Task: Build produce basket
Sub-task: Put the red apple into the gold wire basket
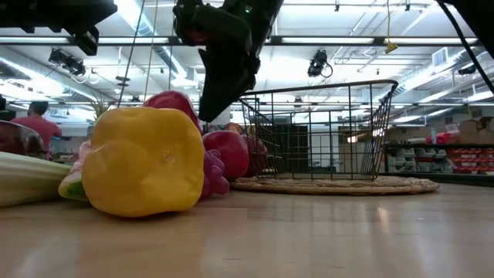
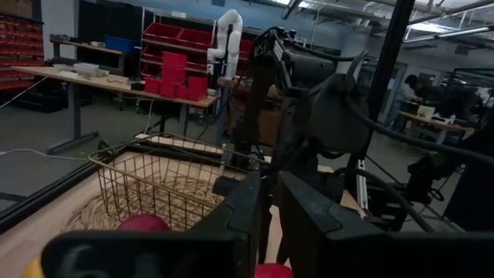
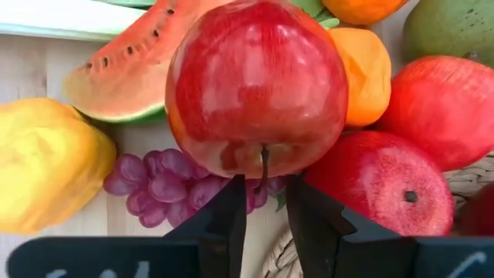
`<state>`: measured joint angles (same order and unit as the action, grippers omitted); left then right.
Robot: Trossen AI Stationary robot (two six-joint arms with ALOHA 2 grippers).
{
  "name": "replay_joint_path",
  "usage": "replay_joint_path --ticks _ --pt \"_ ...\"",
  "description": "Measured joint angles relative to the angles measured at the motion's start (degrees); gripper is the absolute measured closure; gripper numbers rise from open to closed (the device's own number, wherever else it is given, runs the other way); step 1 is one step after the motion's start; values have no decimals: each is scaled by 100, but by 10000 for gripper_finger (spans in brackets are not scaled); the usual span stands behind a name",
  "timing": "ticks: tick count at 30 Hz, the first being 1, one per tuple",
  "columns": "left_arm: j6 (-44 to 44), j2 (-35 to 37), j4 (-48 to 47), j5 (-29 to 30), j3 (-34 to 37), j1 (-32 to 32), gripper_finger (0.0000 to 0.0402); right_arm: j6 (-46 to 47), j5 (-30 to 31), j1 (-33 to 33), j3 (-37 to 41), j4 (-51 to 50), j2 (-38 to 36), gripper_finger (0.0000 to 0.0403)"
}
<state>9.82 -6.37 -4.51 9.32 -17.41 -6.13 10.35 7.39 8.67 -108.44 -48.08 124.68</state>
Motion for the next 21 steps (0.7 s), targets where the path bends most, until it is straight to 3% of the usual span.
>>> replay_joint_path --ticks 21 --pt "1 0 0 -2 4 0 349 -181 -116 0 0 95 0 344"
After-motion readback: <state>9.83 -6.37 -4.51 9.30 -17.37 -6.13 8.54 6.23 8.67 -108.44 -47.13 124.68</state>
